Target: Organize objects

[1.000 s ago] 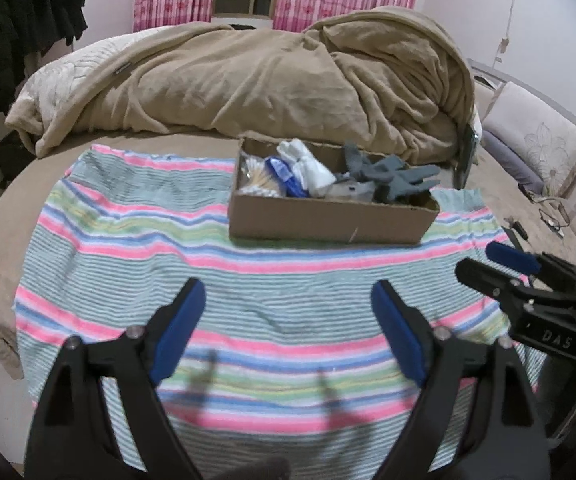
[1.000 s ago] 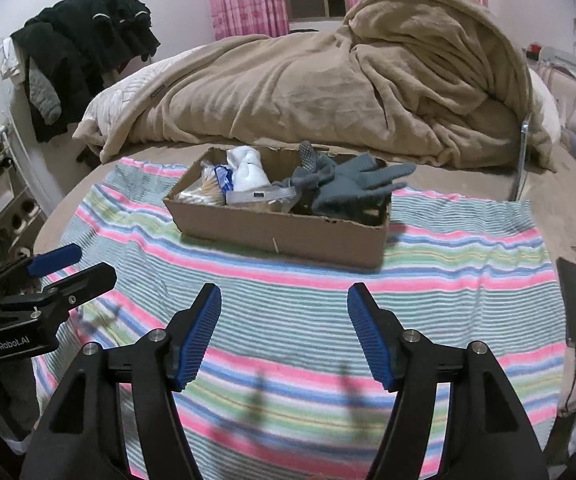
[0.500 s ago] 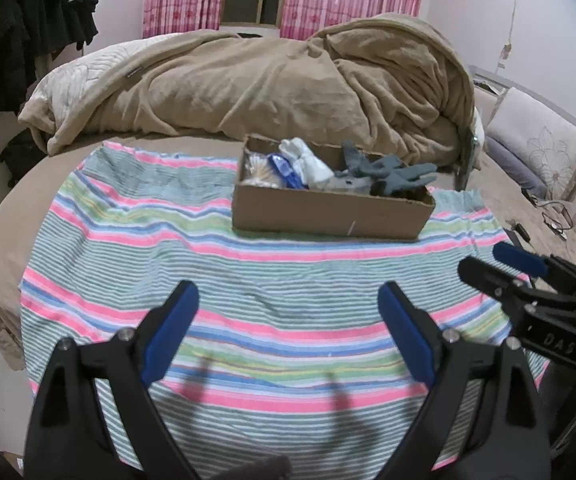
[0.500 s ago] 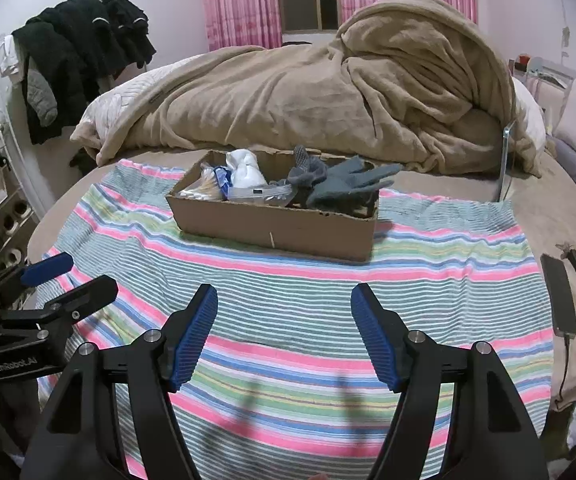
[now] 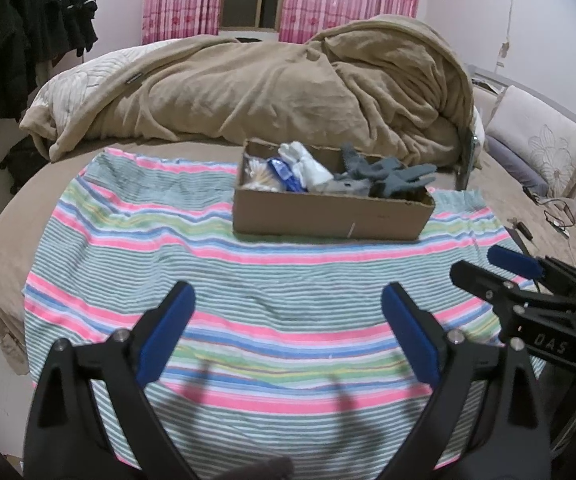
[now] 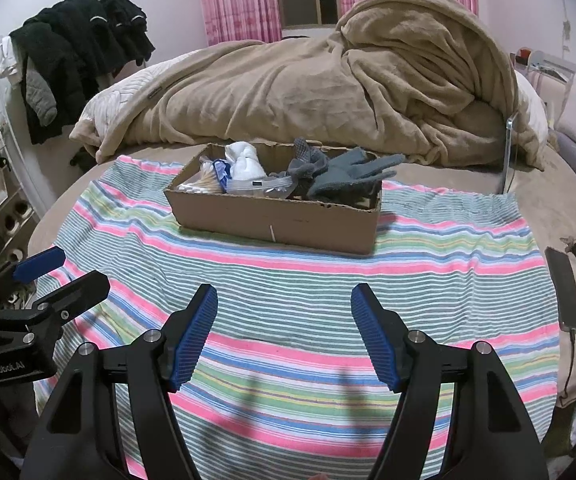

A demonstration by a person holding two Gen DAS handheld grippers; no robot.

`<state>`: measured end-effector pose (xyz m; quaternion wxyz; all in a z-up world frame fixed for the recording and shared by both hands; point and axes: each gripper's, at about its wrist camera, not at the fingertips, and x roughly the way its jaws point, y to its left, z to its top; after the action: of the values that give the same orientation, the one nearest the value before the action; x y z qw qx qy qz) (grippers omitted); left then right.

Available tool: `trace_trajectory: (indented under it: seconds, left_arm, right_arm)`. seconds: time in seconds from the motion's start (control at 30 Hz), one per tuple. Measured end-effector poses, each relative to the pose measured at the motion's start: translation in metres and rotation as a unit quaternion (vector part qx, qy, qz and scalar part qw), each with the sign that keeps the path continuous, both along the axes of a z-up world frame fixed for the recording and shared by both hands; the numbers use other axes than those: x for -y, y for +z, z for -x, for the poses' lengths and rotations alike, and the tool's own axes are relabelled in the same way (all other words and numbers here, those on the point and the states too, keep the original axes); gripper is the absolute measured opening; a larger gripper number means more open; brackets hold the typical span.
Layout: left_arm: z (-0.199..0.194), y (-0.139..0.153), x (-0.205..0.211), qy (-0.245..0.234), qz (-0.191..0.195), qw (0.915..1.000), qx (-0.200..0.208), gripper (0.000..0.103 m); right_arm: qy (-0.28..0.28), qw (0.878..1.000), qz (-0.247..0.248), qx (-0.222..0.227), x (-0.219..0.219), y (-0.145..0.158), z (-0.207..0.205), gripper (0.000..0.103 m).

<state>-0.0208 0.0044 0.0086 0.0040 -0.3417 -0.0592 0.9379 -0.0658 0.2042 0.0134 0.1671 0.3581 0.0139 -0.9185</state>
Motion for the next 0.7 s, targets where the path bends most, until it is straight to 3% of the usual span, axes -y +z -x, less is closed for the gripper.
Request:
trace_trajectory:
  seconds: [0.7]
  left_arm:
    - [0.0031,-0.0047,0.0091,0.016,0.005,0.9999,0.000,0.095]
  right_arm:
    - [-0.006,1.000,-0.002,0.001,-0.0033,-0.0036,0.0034,0.072]
